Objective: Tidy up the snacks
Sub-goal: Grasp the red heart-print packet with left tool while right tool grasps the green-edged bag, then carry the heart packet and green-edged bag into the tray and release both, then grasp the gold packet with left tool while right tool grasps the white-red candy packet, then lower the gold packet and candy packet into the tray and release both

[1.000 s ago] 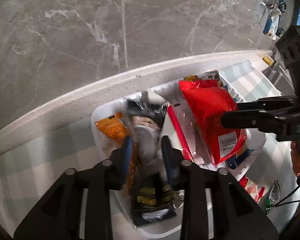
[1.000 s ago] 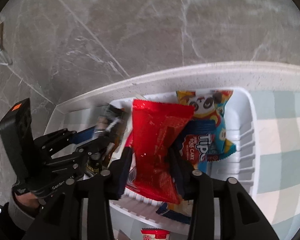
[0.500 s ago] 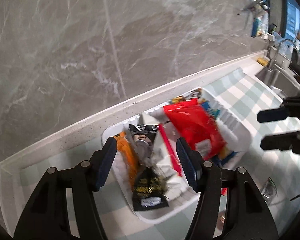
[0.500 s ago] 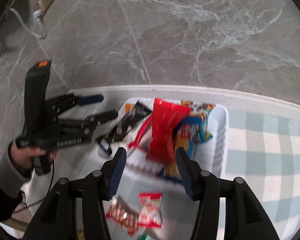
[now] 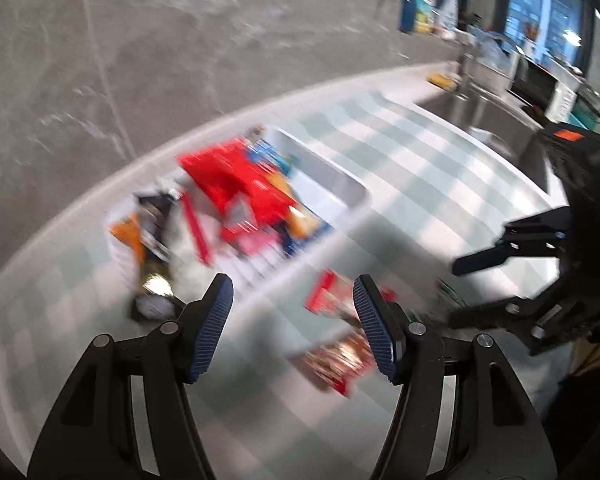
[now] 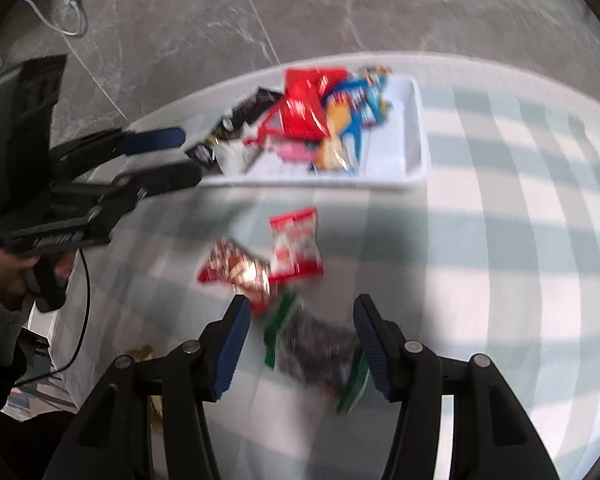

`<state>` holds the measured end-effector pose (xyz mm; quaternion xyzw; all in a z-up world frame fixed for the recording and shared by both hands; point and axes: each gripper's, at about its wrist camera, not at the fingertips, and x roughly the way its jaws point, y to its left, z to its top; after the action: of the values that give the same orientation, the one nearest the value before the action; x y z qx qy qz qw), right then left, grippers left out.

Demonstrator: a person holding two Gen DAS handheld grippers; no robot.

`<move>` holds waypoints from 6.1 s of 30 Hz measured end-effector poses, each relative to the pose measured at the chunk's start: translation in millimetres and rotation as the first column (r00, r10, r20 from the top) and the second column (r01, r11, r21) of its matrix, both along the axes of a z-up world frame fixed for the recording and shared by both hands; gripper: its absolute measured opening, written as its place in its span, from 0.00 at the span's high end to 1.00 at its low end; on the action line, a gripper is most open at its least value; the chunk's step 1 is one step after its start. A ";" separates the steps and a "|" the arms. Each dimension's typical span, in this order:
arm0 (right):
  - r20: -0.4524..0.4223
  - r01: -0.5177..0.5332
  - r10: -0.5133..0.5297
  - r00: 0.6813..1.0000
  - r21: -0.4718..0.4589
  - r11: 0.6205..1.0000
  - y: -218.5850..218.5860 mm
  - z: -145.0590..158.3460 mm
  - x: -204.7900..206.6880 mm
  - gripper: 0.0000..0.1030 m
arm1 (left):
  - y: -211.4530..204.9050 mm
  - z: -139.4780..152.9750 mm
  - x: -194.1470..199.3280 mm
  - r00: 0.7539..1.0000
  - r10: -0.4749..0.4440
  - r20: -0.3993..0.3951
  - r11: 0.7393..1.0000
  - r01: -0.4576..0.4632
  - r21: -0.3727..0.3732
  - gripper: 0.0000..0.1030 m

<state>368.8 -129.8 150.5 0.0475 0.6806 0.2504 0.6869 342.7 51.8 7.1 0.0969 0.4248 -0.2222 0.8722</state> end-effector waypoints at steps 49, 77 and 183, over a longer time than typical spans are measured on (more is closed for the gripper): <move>-0.109 0.052 -0.025 0.994 0.256 0.965 -36.2 -12.0 40.6 0.75 | 17.5 -43.7 11.1 0.926 -0.335 -0.178 0.939 0.310 -0.152 0.74; 0.078 0.237 -0.241 0.967 0.060 0.970 -30.0 -47.6 137.4 0.51 | 90.5 -12.5 115.7 0.980 0.199 -0.007 0.975 -0.199 -0.096 0.44; 0.003 0.084 -0.088 0.996 0.251 0.964 2.4 -46.1 161.8 0.66 | 63.3 18.8 63.5 0.943 0.326 -0.059 0.945 -0.327 0.007 0.76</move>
<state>530.6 -127.4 104.4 0.1616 0.6361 0.3044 0.6903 406.2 115.1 26.0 0.0175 0.4602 -0.0780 0.8842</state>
